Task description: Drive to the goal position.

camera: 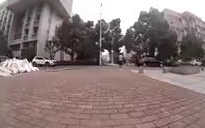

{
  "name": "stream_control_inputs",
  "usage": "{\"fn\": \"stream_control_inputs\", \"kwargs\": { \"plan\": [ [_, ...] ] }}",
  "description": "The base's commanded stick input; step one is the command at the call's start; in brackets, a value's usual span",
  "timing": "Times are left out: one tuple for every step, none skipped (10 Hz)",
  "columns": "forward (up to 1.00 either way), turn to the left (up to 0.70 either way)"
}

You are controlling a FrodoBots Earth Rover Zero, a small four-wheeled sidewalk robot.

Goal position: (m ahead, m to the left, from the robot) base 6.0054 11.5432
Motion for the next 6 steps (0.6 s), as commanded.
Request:
{"fn": "stream_control_inputs", "kwargs": {
  "plan": [
    [0.7,0.0],
    [0.7,0.0],
    [0.7,0.0],
    [0.7,0.0],
    [0.7,0.0],
    [0.7,0.0]
  ]
}}
